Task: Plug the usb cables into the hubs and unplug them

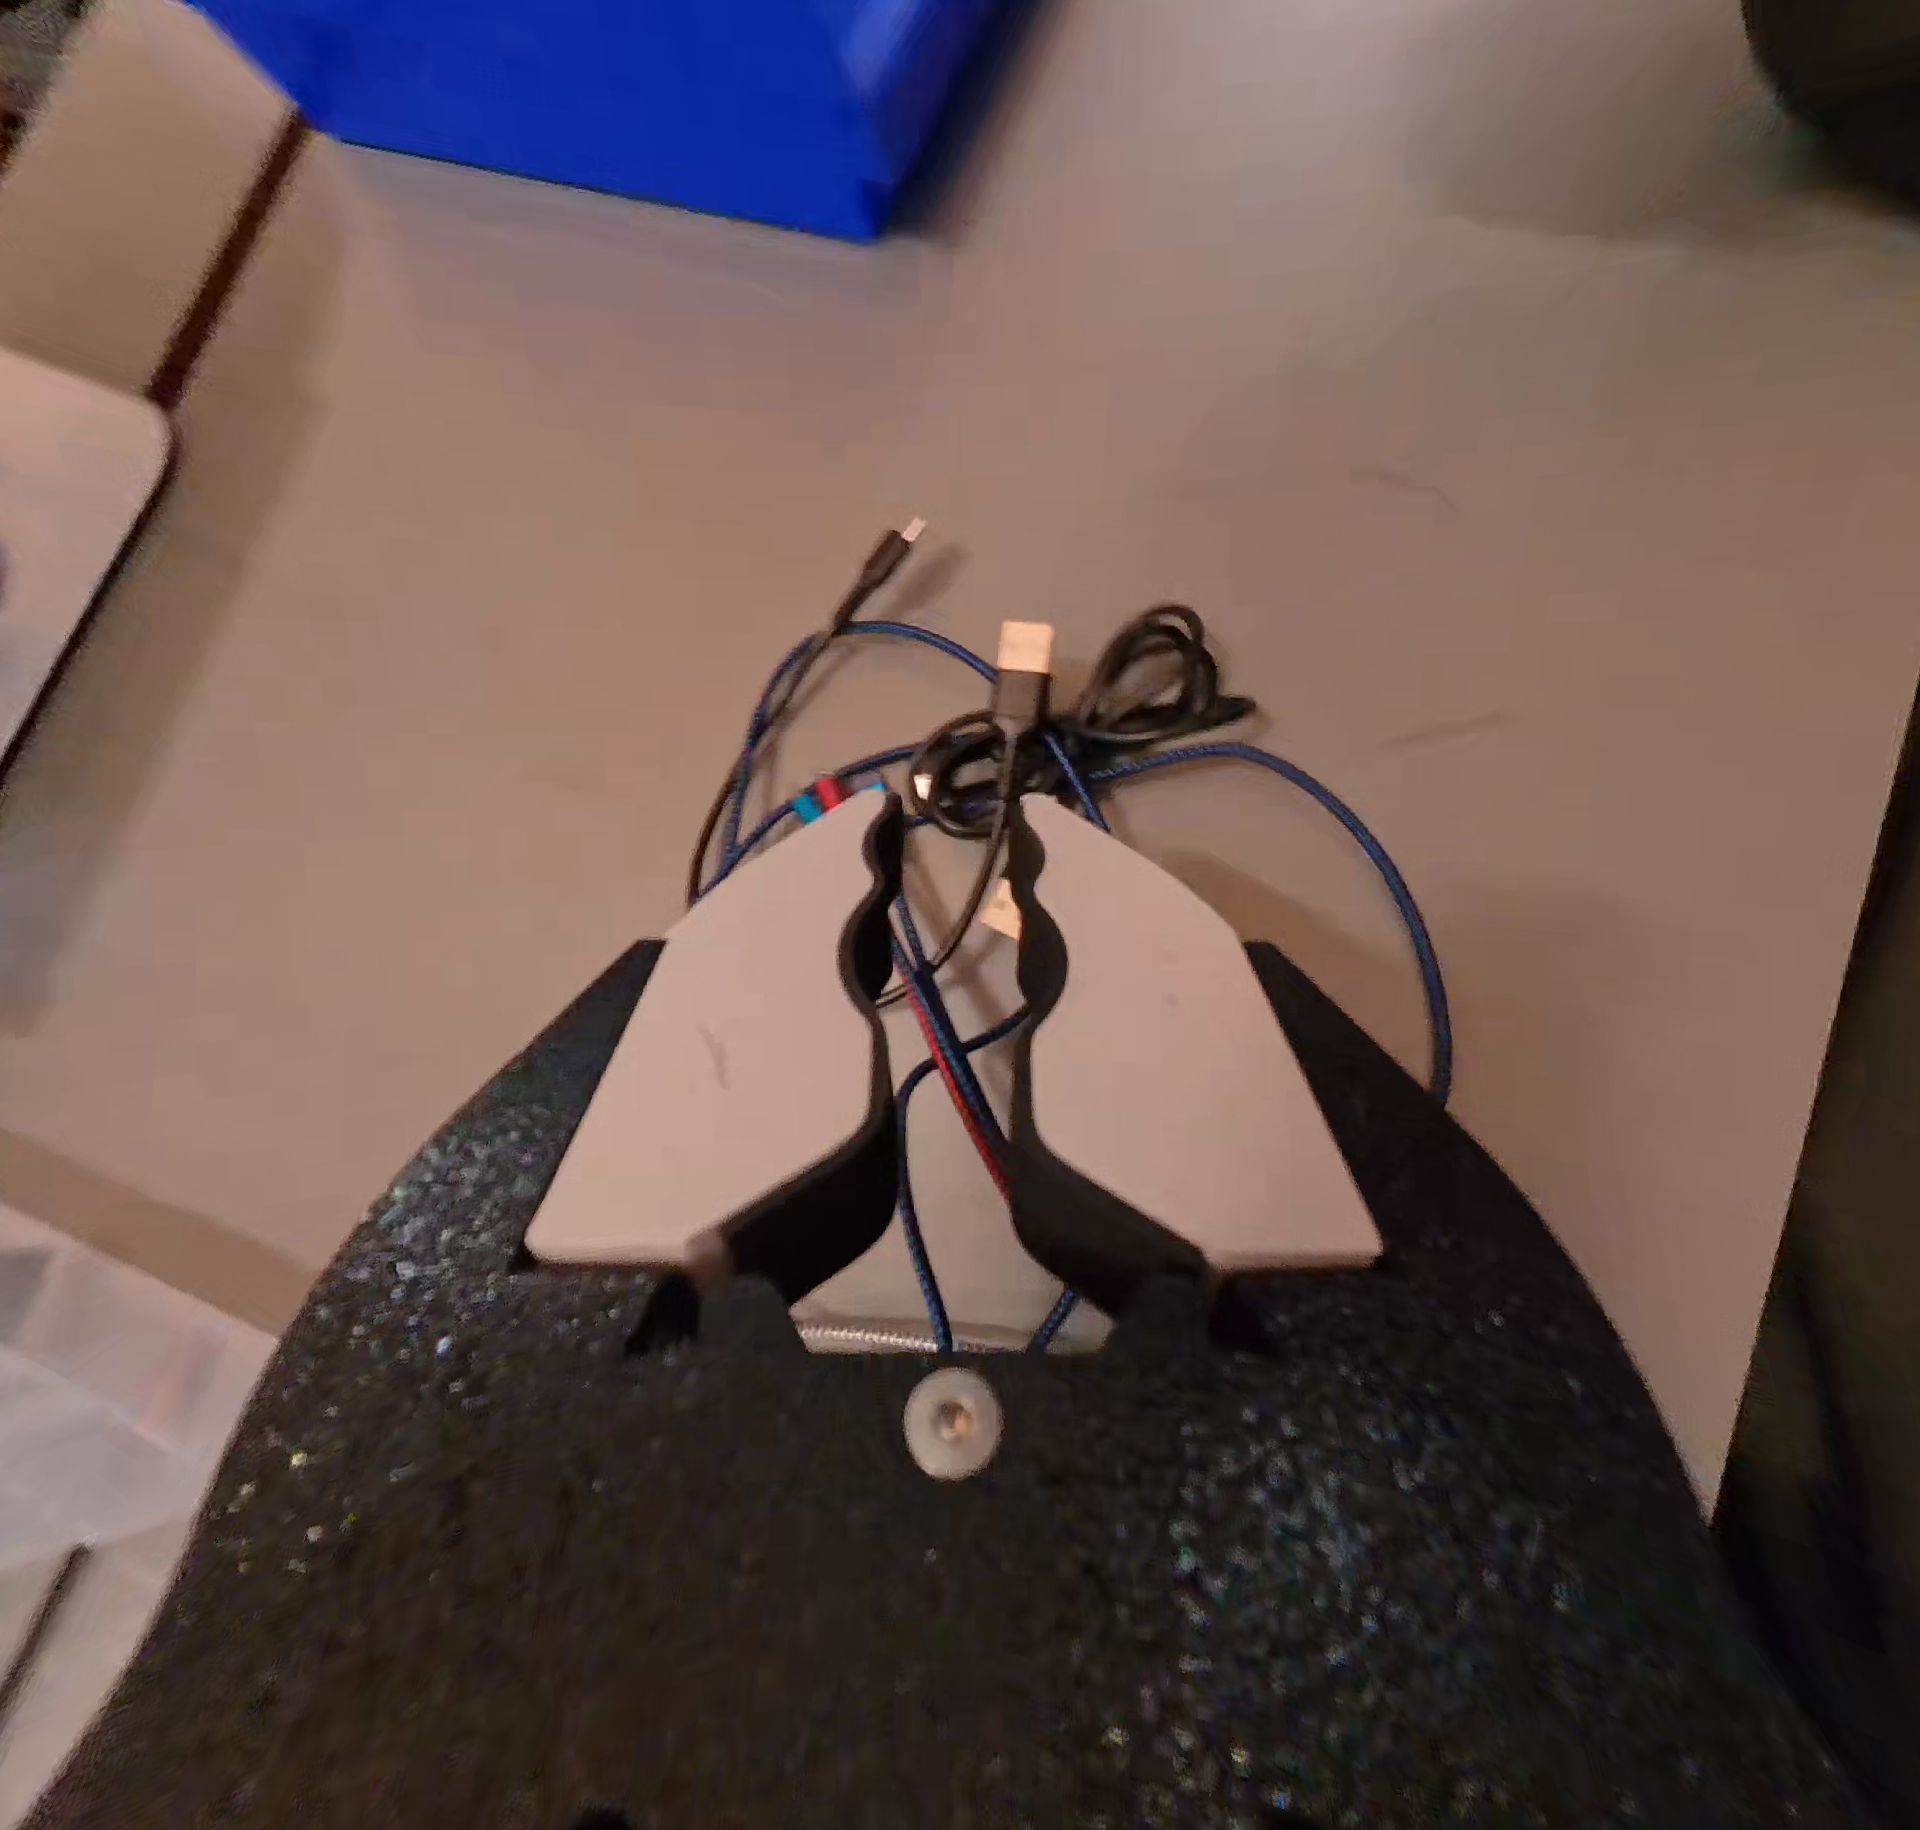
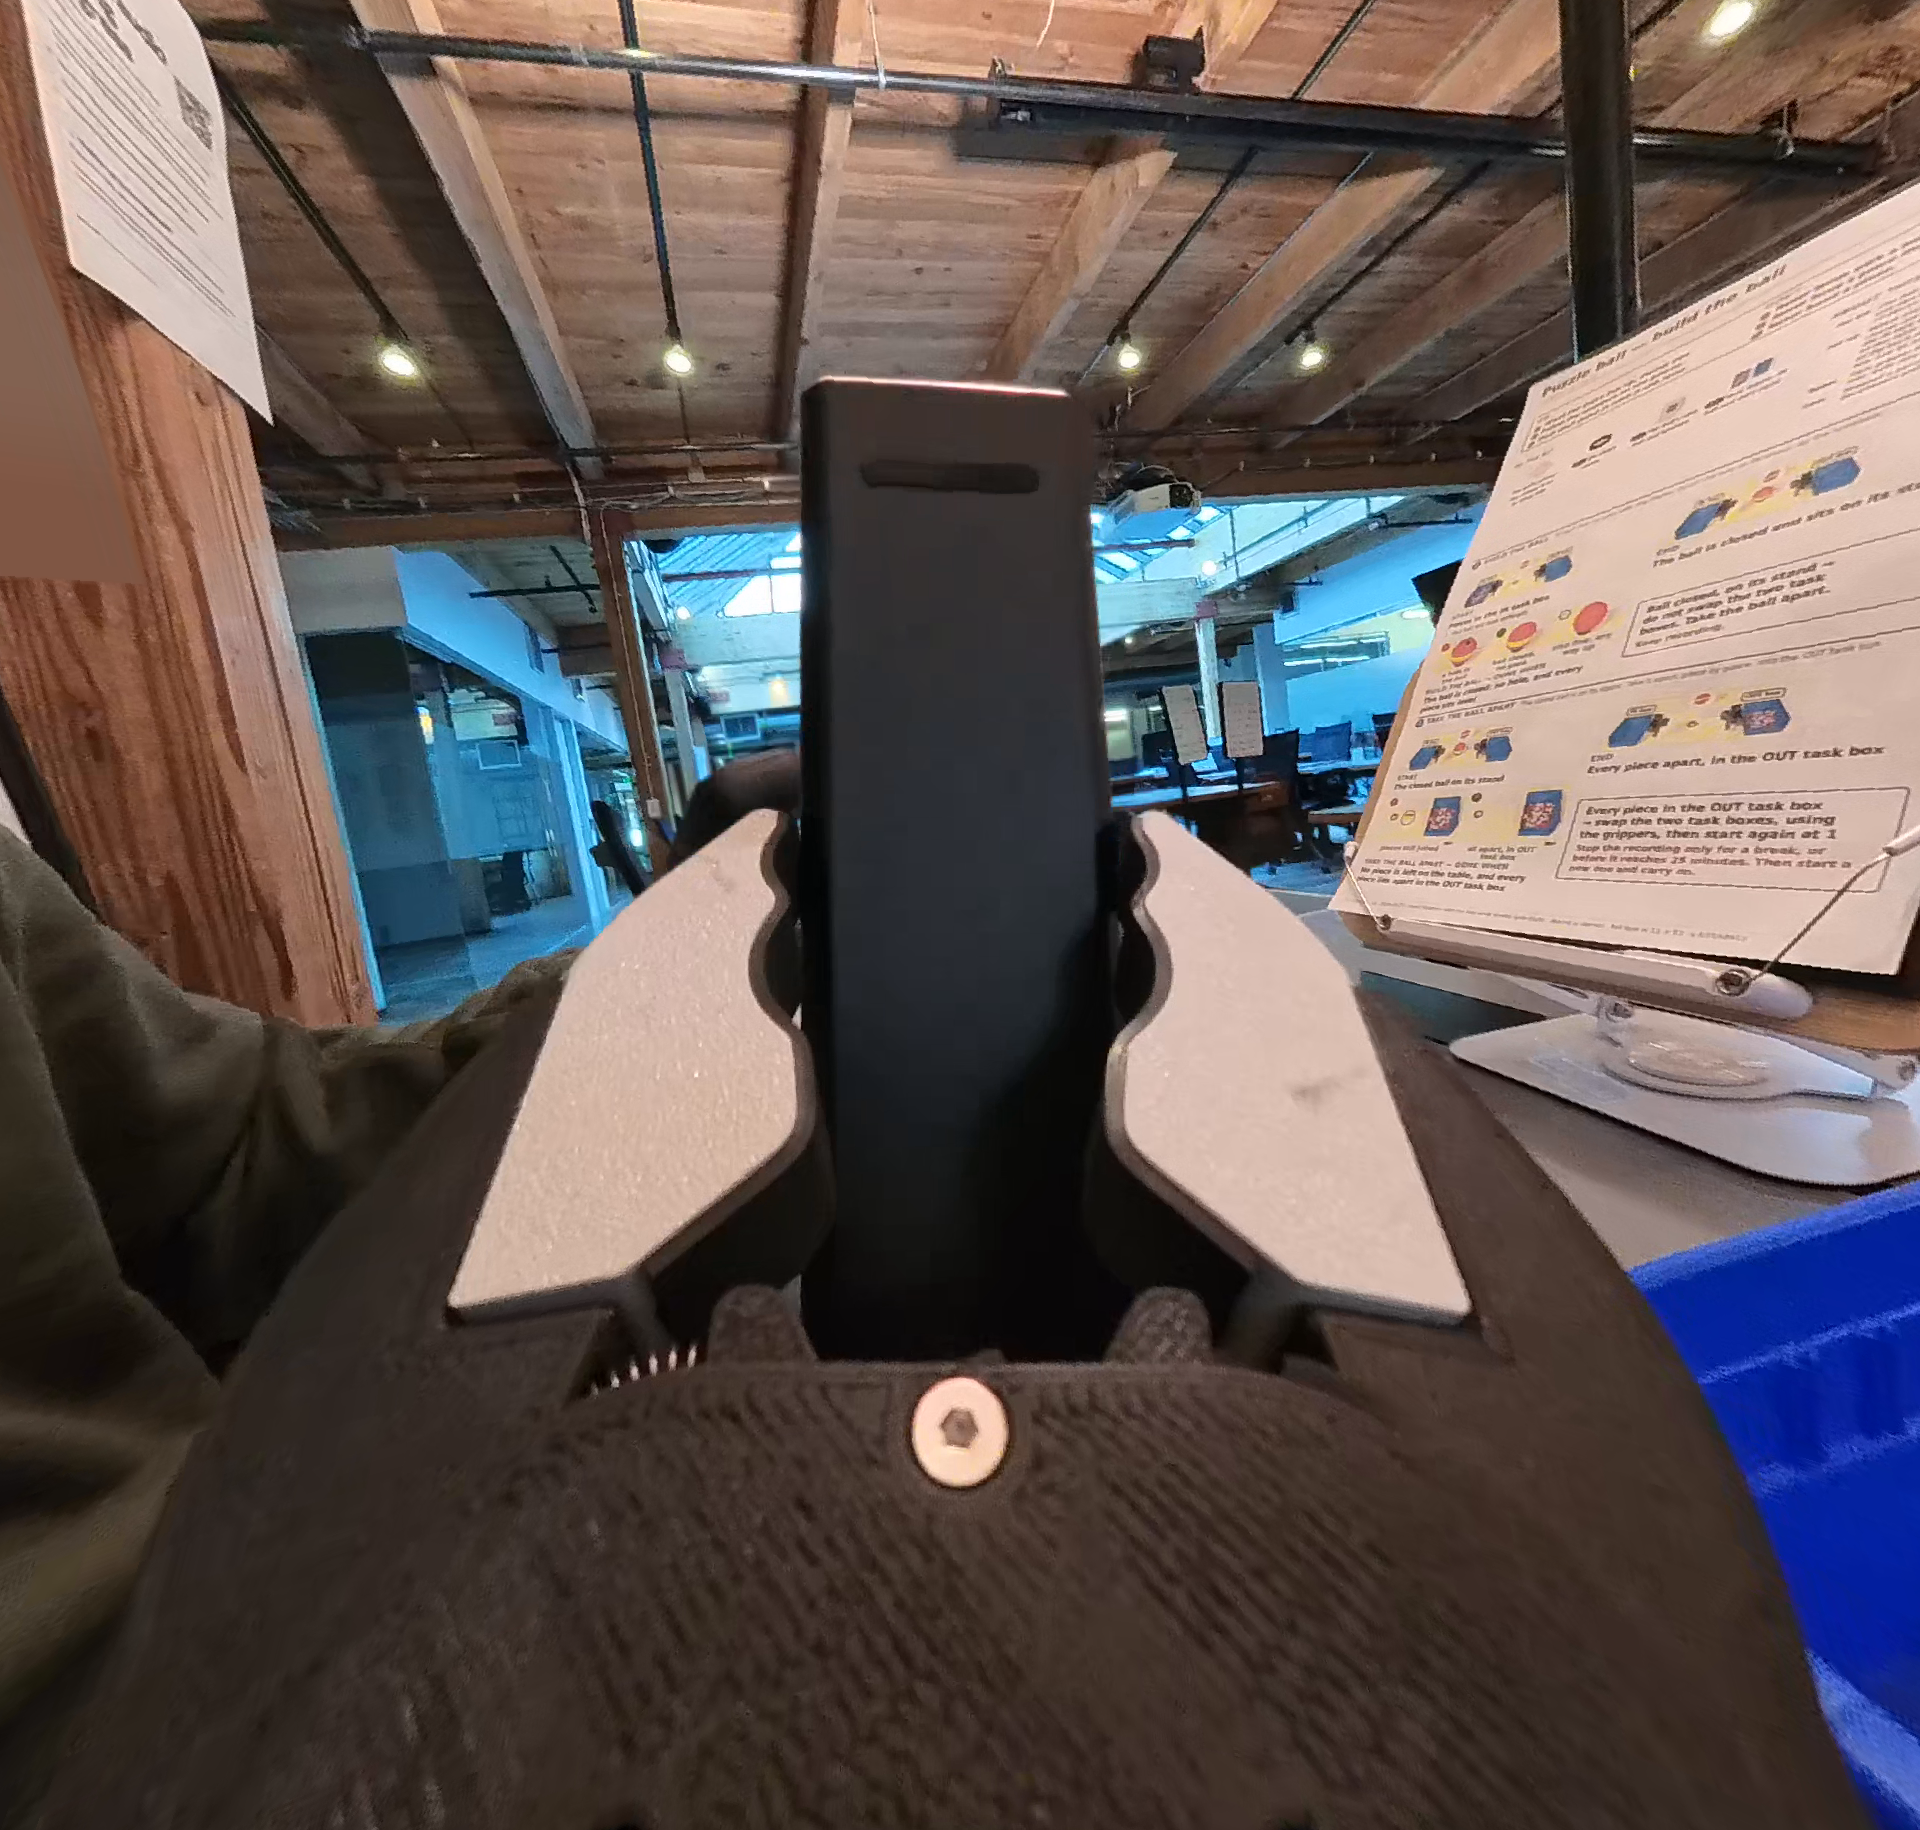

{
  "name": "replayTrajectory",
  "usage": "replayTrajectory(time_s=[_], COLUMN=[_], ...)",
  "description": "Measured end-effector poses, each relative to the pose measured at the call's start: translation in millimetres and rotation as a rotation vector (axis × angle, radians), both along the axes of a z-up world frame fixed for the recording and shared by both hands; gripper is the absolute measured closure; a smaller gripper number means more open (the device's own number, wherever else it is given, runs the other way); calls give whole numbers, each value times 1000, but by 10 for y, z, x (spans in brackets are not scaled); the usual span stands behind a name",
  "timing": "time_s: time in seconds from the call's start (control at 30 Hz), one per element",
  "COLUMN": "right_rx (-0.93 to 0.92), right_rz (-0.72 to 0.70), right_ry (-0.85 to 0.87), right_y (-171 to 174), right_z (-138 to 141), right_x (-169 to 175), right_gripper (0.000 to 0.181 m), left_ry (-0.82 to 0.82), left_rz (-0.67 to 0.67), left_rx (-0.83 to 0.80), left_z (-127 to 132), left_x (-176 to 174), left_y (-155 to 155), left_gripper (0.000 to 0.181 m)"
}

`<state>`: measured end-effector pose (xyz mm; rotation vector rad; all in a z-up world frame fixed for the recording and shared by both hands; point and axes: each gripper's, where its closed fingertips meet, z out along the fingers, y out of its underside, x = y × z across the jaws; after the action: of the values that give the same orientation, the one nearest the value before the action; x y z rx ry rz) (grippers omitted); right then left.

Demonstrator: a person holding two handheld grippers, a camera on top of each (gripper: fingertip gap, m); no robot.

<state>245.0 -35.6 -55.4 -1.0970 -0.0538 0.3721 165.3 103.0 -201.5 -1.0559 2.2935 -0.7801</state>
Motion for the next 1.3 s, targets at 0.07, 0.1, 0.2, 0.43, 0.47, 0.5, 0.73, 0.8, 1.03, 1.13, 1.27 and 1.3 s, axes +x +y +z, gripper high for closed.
replayTrajectory(time_s=[0.07,0.1,0.2,0.43,0.47,0.5,0.73,0.8,1.03,1.13,1.27,1.3], right_rx=[16,22,19,-16,-26,-37,-146,-171,-225,-212,-253,-246], right_rz=[15,24,34,47,54,65,204,227,227,212,196,184], right_ry=[14,13,3,8,8,4,-60,-74,-117,-119,-169,-175], right_y=[2,0,8,119,156,199,568,638,769,807,885,896], right_z=[14,22,24,-97,-120,-147,-414,-456,-496,-458,-518,-504], right_x=[-13,-29,-65,-98,-120,-154,-616,-727,-901,-954,-1058,-1066], right_gripper=[122,122,122,122,122,122,122,122,122,115,96,98], left_ry=[78,108,138,95,11,-84,-488,-487,-361,-339,-317,-302], left_rz=[-49,-66,-22,81,107,101,-62,-134,-276,-332,-358,-381], left_rx=[113,132,136,74,4,-133,-602,-605,-475,-432,-432,-441], left_z=[-206,-309,-530,-437,-212,84,1392,1434,1391,1410,1450,1447], left_x=[-2,16,164,294,361,418,508,474,363,330,315,289], left_y=[-55,-77,-23,-15,-70,-220,-912,-989,-1090,-1117,-1105,-1122], left_gripper=[161,161,161,146,132,118,97,105,107,108,108,108])
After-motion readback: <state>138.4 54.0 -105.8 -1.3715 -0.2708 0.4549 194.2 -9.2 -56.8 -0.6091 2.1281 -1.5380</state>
